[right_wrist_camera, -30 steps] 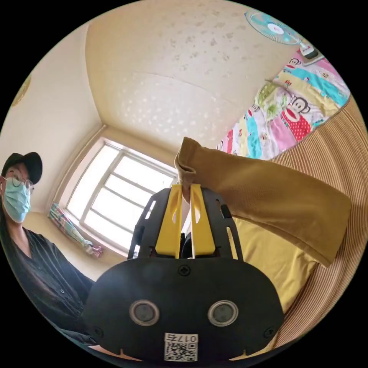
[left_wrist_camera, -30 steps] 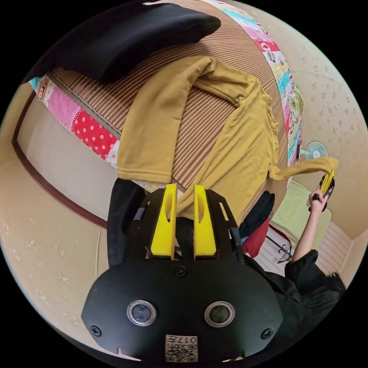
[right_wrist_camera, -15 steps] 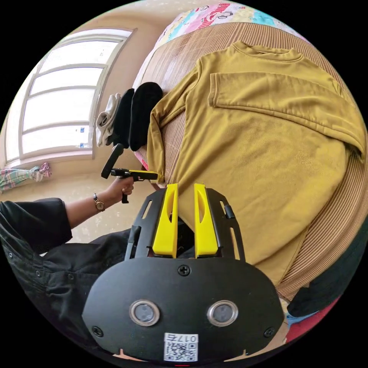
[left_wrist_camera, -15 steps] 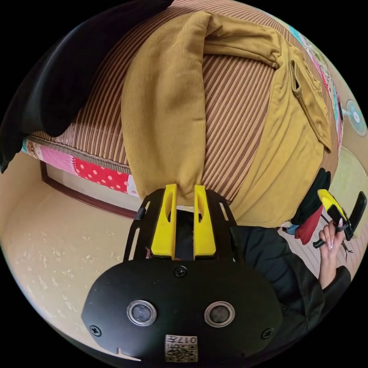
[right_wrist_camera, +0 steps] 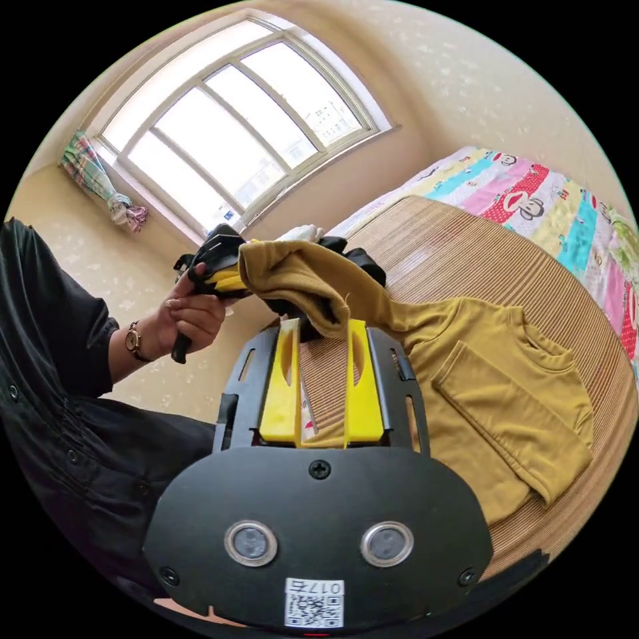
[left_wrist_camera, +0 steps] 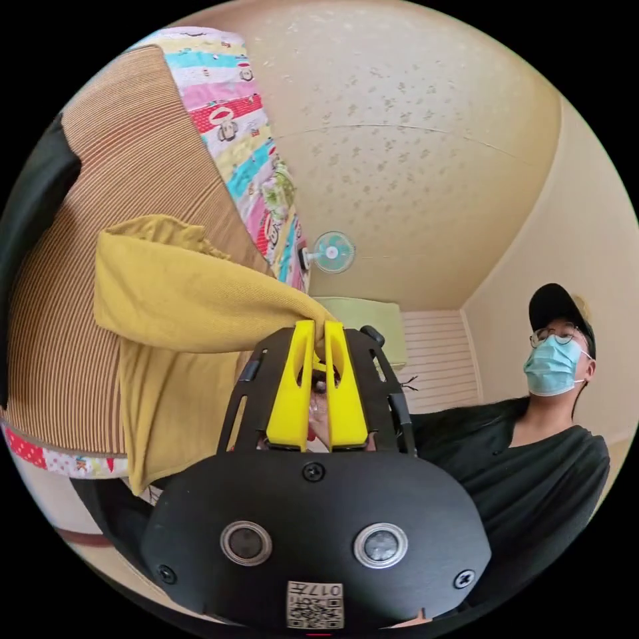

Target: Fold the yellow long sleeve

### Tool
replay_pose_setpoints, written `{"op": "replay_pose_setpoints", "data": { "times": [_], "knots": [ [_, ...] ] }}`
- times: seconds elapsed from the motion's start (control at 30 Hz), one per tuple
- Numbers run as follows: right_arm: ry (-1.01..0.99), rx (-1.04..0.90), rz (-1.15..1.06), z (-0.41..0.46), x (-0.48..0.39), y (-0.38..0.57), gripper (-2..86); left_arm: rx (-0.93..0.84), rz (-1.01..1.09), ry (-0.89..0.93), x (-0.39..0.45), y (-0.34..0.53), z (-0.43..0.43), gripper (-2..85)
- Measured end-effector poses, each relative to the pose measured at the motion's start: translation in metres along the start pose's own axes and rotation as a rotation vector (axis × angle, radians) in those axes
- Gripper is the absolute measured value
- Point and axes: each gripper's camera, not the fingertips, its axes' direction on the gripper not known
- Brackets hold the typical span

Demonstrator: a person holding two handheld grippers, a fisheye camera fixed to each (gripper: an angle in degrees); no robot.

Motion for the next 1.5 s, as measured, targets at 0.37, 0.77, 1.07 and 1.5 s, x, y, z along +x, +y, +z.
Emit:
{"op": "replay_pose_setpoints", "data": {
  "times": [0.37, 0.77, 1.07, 1.5],
  "knots": [
    [0.370, -0.108, 0.770, -0.097, 0.264, 0.155, 5.1, -0.122, -0.009, -0.515, -0.033, 0.032, 0.074, 7.0],
    [0.574, -0.511, 0.862, 0.011, 0.262, 0.276, 7.4, -0.327, -0.521, -0.876, -0.254, 0.074, 0.185, -0.5],
    [0.455, -0.224, 0.885, -0.044, 0.354, 0.171, 8.9, -0.185, -0.231, -0.957, -0.224, -0.077, 0.193, 0.4],
    [0.499, -0.353, 0.890, -0.088, 0.242, 0.272, 4.4, -0.358, -0.296, -1.021, -0.228, 0.027, 0.093, 10.9]
  ]
}}
